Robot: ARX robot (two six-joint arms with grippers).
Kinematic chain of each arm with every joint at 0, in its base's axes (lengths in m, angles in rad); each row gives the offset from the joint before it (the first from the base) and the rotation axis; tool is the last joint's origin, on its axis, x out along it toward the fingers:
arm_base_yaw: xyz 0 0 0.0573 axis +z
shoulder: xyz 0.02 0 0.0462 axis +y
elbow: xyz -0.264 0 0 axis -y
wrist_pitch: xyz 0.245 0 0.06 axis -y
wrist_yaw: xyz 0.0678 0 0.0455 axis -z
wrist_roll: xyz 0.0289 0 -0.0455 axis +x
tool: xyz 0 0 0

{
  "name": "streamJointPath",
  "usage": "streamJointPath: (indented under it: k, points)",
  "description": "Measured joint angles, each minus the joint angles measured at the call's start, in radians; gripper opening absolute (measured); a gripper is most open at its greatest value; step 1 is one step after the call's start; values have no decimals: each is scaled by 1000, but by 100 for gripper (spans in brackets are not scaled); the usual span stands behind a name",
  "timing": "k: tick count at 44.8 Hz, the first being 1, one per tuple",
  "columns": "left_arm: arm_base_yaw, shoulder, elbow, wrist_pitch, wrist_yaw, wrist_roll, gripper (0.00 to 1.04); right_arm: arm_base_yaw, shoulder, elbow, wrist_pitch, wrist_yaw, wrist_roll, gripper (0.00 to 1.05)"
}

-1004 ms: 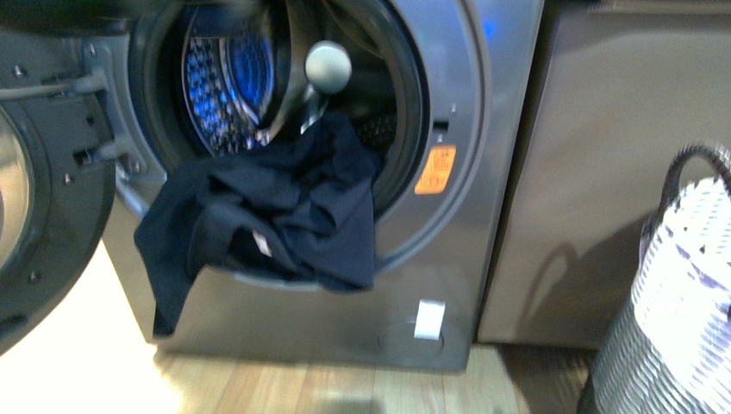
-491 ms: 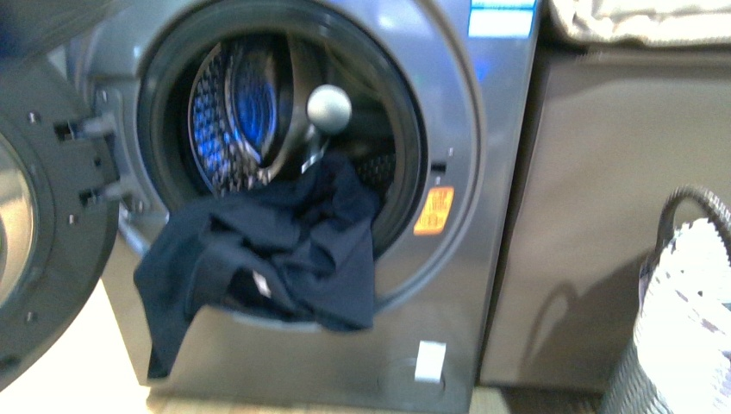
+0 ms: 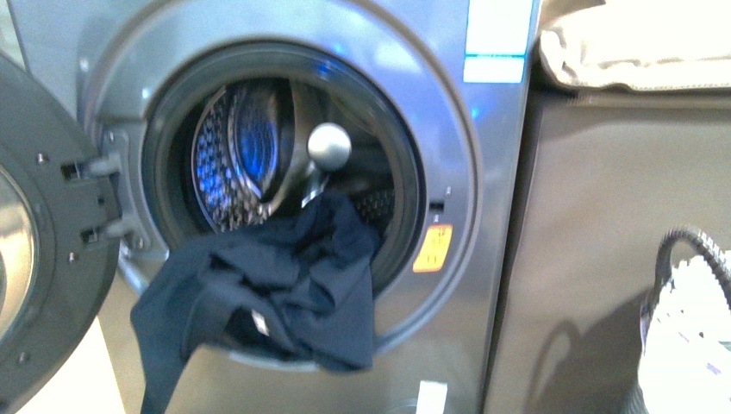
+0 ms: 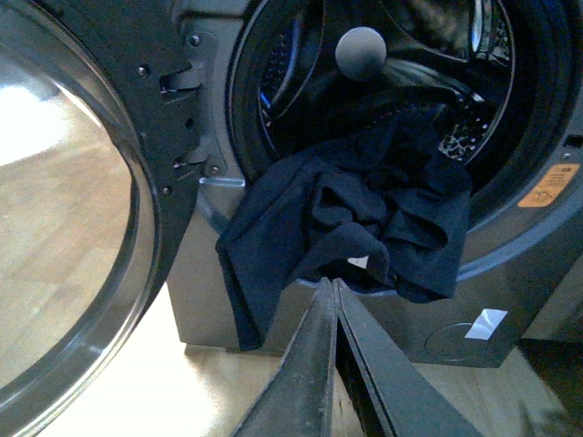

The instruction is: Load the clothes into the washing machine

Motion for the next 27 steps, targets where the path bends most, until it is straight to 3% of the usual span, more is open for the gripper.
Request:
streamJointPath:
  k: [27]
  points:
    - [0, -306, -147, -149, 2, 0, 4, 0, 0, 0, 0, 0, 0, 97]
